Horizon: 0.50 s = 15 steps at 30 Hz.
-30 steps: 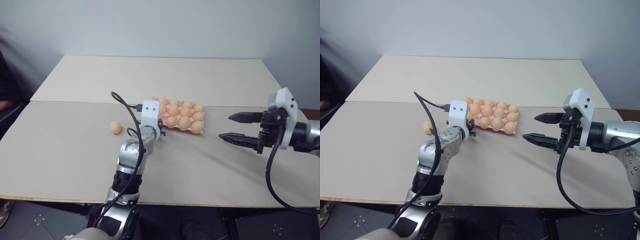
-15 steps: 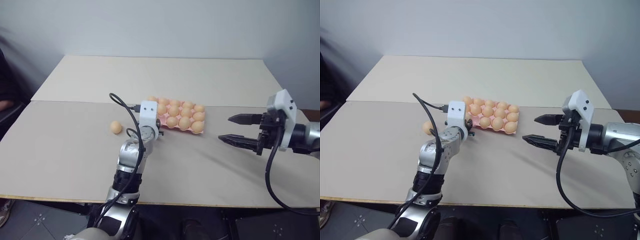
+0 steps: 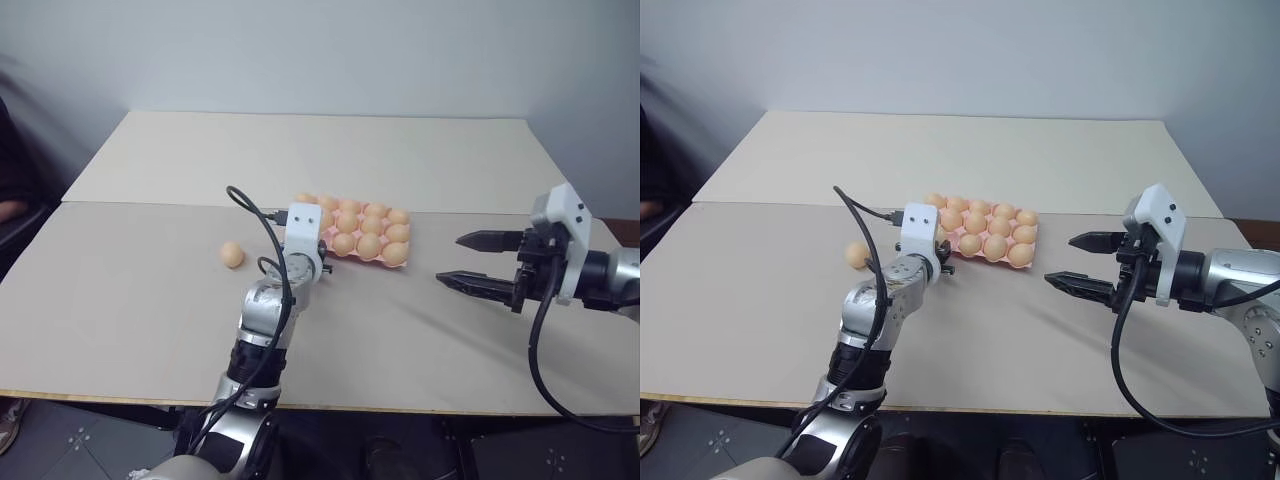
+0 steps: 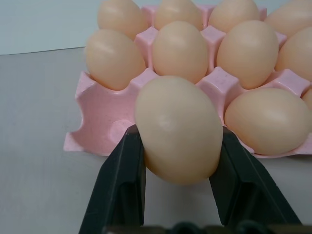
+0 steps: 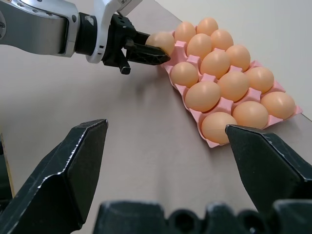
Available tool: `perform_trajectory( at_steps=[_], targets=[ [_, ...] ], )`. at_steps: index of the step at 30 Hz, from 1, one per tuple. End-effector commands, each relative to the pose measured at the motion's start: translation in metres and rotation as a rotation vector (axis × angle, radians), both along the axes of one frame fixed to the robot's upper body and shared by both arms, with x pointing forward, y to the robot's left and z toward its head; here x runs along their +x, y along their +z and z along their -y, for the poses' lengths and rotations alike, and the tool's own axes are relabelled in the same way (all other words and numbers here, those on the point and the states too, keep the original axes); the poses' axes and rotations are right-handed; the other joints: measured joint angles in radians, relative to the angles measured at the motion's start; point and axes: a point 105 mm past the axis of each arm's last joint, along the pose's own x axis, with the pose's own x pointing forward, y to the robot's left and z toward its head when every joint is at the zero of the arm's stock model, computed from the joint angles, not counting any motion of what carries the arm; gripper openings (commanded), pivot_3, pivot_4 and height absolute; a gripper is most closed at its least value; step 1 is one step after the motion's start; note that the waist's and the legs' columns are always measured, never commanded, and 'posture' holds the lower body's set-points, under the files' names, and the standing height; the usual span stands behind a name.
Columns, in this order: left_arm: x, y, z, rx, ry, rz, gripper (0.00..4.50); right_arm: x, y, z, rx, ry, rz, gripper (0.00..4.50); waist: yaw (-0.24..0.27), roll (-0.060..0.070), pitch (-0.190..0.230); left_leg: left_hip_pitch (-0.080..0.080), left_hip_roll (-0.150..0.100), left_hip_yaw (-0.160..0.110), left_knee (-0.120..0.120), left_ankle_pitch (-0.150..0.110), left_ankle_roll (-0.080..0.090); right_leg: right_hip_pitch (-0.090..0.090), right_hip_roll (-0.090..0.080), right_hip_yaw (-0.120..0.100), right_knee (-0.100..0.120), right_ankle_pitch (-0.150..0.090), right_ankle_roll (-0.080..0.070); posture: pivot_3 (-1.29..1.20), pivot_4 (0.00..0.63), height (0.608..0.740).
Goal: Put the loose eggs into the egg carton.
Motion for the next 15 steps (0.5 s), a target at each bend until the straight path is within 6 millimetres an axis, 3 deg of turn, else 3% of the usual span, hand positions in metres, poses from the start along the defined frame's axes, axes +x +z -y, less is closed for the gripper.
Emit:
perform_trajectory(
  at_steps=[1,7,15],
  targets=[
    [-0.0004,0.0281,0.0243,-0.042,-0.062,0.063,1.46,-0.0033,0.0122,-0.0022,-0.004,0.012,0.067,4.50,-0.001,0.000,0.000,0.000,0.000,0.000,0.000,0.000,0.000,0.000,0.000,0.000,0.000,0.000,0.000,0.00,0.150,0.740],
    [0.0017,0.0284,0.0211,-0.034,-0.046,0.059,1.46,-0.0023,0.0126,-0.0011,-0.008,0.004,0.067,4.50,0.000,0.000,0.000,0.000,0.000,0.000,0.000,0.000,0.000,0.000,0.000,0.000,0.000,0.000,0.000,0.00,0.150,0.740],
    [0.0026,0.0359,0.0205,-0.030,-0.057,0.086,3.99,0.0009,0.0112,-0.0012,-0.008,-0.004,0.065,4.50,0.001,0.000,0.000,0.000,0.000,0.000,0.000,0.000,0.000,0.000,0.000,0.000,0.000,0.000,0.000,0.00,0.150,0.740]
  ],
)
